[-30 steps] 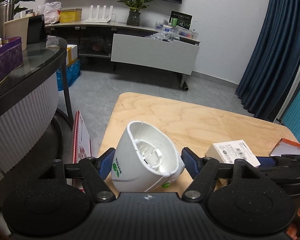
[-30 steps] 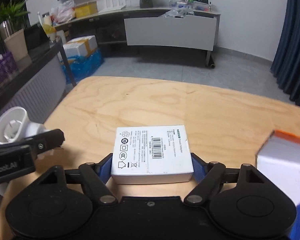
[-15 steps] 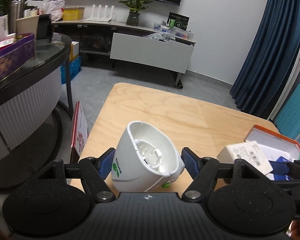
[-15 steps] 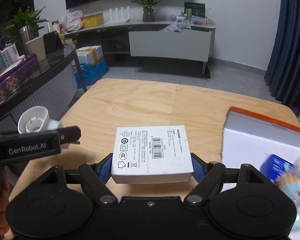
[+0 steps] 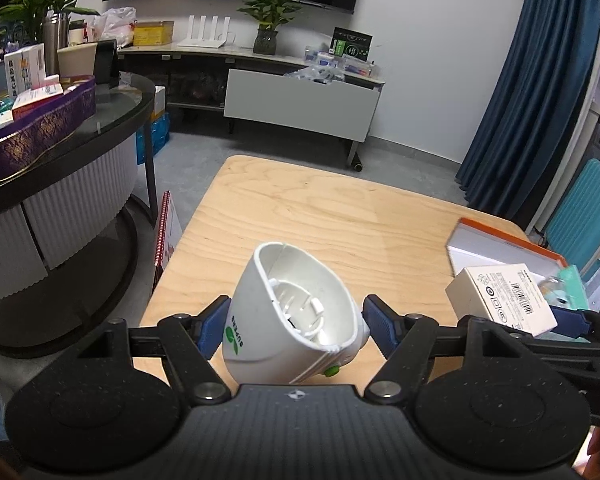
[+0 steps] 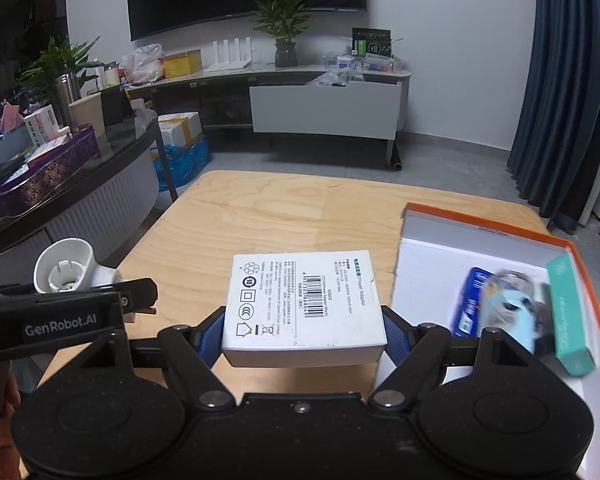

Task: Organize rigid objects
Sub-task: 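Carry the white plug adapter and small white box over the white box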

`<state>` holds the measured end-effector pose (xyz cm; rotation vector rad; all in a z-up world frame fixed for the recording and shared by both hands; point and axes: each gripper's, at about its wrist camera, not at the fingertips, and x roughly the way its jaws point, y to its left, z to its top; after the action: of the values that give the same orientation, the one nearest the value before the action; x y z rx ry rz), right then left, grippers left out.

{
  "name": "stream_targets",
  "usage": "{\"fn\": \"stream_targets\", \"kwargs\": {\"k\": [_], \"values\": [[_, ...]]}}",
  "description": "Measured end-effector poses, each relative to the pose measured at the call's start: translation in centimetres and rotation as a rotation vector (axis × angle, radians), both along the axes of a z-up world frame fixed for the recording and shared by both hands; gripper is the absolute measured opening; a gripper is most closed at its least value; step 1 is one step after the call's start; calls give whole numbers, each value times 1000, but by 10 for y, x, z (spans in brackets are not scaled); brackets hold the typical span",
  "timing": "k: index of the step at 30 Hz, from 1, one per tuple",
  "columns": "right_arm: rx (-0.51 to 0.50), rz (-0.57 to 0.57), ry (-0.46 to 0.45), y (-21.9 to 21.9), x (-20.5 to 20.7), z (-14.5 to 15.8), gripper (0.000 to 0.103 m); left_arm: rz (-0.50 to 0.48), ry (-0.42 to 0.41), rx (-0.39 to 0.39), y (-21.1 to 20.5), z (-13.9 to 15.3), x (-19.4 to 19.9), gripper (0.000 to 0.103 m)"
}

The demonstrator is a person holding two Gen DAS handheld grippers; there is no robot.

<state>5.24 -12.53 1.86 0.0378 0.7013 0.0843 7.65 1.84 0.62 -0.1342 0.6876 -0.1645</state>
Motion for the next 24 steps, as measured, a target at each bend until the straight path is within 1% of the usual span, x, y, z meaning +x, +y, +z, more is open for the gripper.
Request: {"fn": "stream_targets", "kwargs": {"k": [8,24], "values": [[-4,-18,-38,-16,-31,11,92,-12,-19,2,-13,7,-21,73],[13,-61,-88,-45,-60,19,92,-48,-51,10,-31,14,-38,73]]}}
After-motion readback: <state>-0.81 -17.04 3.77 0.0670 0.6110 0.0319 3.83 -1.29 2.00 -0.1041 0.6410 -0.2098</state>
